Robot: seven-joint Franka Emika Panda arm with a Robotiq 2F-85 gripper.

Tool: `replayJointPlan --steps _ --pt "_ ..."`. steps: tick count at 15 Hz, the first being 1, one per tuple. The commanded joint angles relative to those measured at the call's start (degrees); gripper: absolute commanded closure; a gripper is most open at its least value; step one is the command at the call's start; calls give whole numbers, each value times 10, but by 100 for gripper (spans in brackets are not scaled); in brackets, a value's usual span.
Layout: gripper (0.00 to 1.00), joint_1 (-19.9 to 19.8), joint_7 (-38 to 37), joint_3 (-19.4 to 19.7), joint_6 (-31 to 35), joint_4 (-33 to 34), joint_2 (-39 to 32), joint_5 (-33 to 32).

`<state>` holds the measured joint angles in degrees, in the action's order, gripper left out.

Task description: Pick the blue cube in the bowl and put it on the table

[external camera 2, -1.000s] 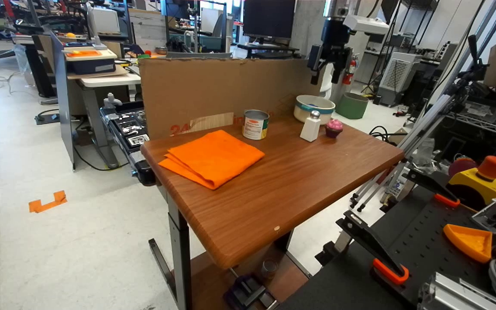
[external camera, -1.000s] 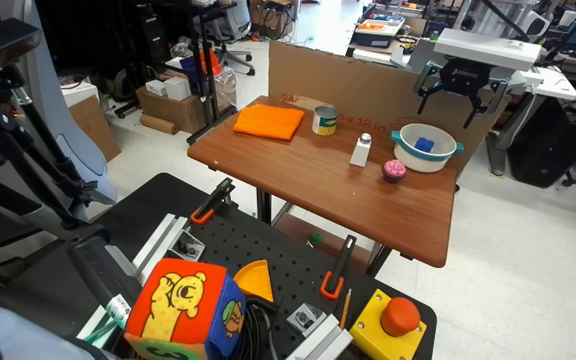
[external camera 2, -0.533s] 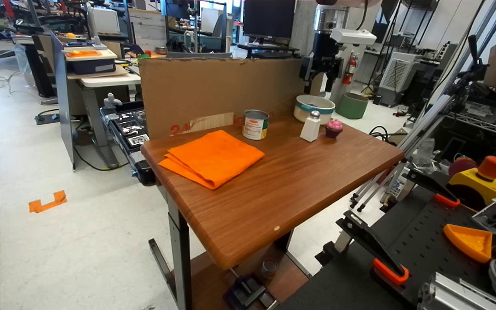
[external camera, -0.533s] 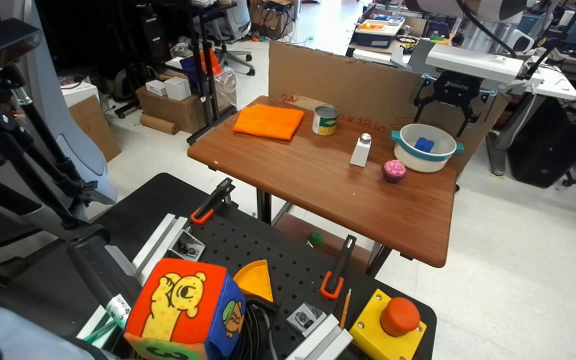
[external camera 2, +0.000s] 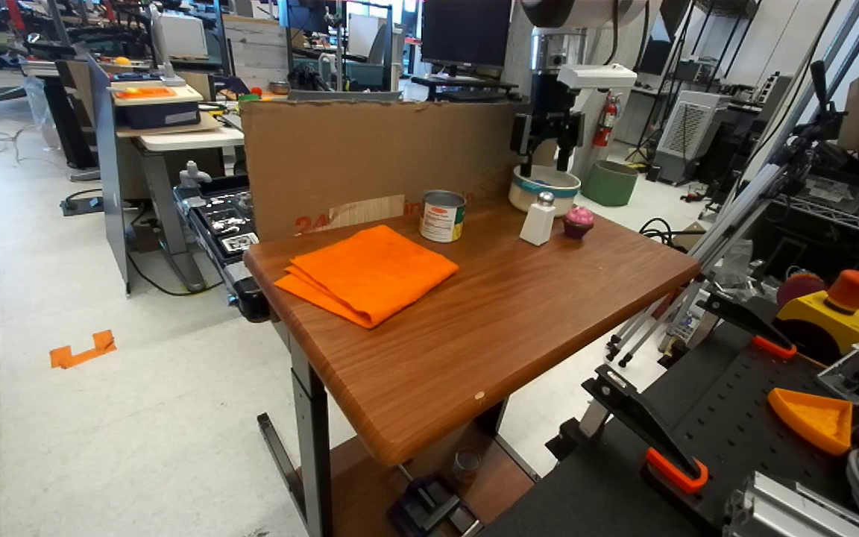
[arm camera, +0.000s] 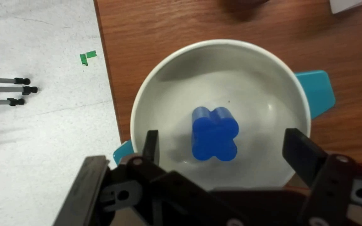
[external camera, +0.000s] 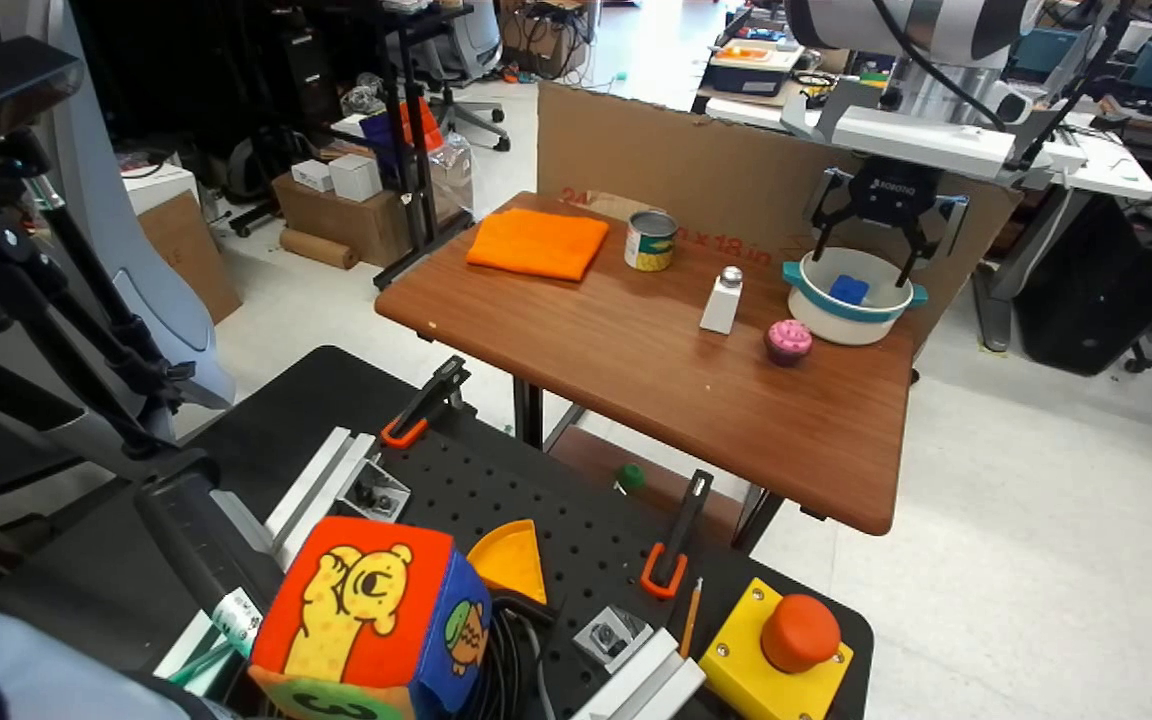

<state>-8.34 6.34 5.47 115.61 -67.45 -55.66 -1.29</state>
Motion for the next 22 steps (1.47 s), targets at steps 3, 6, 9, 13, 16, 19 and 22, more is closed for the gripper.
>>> replayJointPlan --steps 3,6,9,13,16,19,22 --pt "0 2 -13 2 -32 49 -35 -19" --pt "26 3 -15 2 -40 58 -44 -24" --pt "49 5 -15 3 -45 67 -52 -29" --pt "80 8 -12 4 -43 66 -50 -36" --pt "84 15 0 -2 -42 33 -16 -44" --pt "84 34 36 -3 -20 -63 64 -72" --pt "84 46 61 1 0 -142 132 -109"
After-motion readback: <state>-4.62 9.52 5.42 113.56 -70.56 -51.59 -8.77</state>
